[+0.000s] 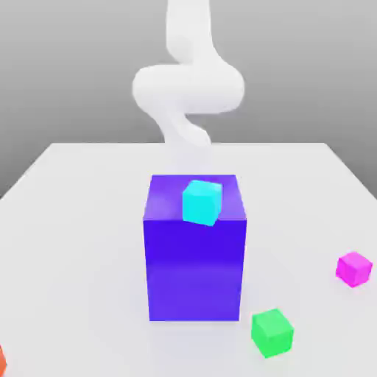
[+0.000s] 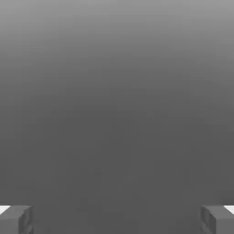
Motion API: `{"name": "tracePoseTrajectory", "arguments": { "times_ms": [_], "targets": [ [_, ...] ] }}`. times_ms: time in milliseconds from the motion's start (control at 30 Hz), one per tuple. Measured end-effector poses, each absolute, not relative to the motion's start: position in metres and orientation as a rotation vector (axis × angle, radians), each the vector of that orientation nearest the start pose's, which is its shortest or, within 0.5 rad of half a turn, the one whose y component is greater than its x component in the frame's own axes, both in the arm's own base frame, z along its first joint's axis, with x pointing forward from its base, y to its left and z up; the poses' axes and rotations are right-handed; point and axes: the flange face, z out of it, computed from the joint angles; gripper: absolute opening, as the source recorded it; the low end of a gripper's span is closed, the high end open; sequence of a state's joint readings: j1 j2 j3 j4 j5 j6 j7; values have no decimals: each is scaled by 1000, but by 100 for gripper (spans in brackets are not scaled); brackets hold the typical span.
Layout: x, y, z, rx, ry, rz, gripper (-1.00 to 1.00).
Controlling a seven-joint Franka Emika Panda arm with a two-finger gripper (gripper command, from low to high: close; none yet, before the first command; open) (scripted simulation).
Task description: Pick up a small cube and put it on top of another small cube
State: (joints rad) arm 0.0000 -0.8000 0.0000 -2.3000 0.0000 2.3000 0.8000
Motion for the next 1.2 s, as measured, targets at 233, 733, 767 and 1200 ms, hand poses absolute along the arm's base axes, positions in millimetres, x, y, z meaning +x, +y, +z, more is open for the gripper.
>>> {"name": "tracePoseTrajectory", "arguments": {
  "times_ms": [233,733,767,1200],
  "targets": [
    [390,57,637,-2581,1019,-937,0],
    [376,237,362,-2972,763,-478,0],
    [365,253,337,-2999,726,-419,0],
    [261,346,129,-3104,470,1,-100]
  ]
}}
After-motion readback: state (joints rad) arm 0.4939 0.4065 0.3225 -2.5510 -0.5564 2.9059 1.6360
